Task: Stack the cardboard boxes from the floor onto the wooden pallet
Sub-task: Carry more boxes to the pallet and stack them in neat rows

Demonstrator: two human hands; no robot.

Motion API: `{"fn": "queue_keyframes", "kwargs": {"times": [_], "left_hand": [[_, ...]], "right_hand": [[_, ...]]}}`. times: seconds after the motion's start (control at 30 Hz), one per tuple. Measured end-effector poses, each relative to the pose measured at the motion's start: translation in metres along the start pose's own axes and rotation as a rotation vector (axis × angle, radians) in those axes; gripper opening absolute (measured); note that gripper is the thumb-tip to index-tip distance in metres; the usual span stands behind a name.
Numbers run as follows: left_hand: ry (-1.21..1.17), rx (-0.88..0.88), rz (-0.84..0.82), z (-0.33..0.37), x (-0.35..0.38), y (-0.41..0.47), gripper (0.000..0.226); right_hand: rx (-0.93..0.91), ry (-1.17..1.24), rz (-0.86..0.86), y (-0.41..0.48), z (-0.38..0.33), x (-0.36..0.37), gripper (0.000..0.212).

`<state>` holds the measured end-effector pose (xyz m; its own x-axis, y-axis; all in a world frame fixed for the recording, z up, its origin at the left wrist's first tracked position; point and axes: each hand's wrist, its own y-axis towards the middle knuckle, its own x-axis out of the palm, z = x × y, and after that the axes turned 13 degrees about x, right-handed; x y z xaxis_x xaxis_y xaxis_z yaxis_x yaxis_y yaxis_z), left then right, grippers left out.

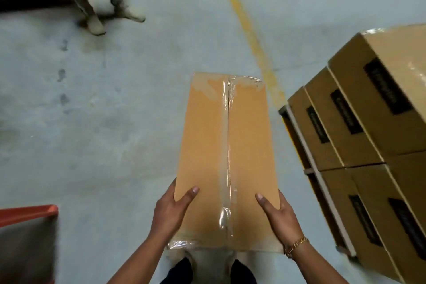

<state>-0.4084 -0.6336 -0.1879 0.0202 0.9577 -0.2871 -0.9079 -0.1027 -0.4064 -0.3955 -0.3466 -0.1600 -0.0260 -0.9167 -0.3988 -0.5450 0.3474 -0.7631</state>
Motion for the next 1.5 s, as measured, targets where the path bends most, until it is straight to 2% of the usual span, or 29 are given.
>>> {"fn": "queue_keyframes", "kwargs": {"times": [0.23,0.4,0.57,0.73,0.93,1.07,1.13,1.2,1.27,1.3,1.5], "left_hand": [[0.141,0.229,-0.241,0.159,0.066,-0.04,0.028],[0.218,0.369,-0.39,0.24,0.154,-0.078,0.052],[0.251,0.466,-0.496,0.293,0.257,-0.132,0.06],[0.277,0.541,-0.608,0.335,0.348,-0.179,0.05],[0.306,0.587,-0.745,0.378,0.451,-0.211,0.049],[0.296,0.617,-0.854,0.403,0.522,-0.221,0.039],[0.289,0.65,-0.916,0.418,0.562,-0.225,0.045],[0.294,0.692,-0.97,0.435,0.601,-0.233,0.072],[0.305,0.726,-1.0,0.45,0.641,-0.241,0.105],[0.309,0.738,-1.018,0.459,0.66,-0.25,0.11],[0.309,0.762,-1.093,0.479,0.77,-0.308,0.089]], "right_hand": [[-0.028,0.241,0.193,-0.106,0.005,-0.139,0.041],[-0.038,0.383,0.334,-0.143,0.044,-0.239,0.035],[-0.081,0.483,0.46,-0.164,0.097,-0.343,0.021],[-0.064,0.554,0.546,-0.182,0.145,-0.429,0.035],[-0.02,0.637,0.637,-0.192,0.184,-0.513,0.027],[0.038,0.696,0.703,-0.184,0.21,-0.565,0.036],[0.036,0.747,0.72,-0.182,0.22,-0.592,0.049],[0.043,0.829,0.722,-0.181,0.231,-0.618,0.062],[0.05,0.881,0.733,-0.182,0.242,-0.645,0.053],[0.05,0.9,0.742,-0.183,0.247,-0.658,0.044],[0.038,0.99,0.811,-0.188,0.295,-0.746,0.032]]}}
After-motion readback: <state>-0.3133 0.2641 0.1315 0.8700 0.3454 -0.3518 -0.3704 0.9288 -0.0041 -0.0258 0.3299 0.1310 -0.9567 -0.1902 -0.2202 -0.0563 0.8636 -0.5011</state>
